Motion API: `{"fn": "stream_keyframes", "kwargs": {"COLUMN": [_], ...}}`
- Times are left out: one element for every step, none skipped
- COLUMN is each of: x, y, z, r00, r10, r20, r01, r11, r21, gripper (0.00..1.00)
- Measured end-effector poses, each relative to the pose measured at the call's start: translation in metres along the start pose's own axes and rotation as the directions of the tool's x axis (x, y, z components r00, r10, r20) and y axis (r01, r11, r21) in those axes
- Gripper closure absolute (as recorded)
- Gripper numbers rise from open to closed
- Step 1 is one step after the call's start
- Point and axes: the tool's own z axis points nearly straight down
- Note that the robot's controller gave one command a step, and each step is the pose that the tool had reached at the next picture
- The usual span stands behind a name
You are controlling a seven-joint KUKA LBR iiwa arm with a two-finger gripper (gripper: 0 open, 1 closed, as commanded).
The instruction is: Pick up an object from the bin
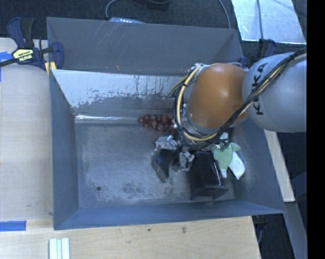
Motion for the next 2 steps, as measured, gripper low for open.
{"fn": "stream_keyframes", "kwargs": {"x": [-0.004, -0.005], "y": [0.001, 0.005], "z": [-0.020, -0.061], "r00": [1.000, 1.000], "r10": [0.006, 0.020], "r20": [-0.007, -0.009], "r01": [-0.006, -0.020], "r11": [1.000, 1.000], "r21": [-0.007, -0.008], "gripper": [1.00, 1.00]}}
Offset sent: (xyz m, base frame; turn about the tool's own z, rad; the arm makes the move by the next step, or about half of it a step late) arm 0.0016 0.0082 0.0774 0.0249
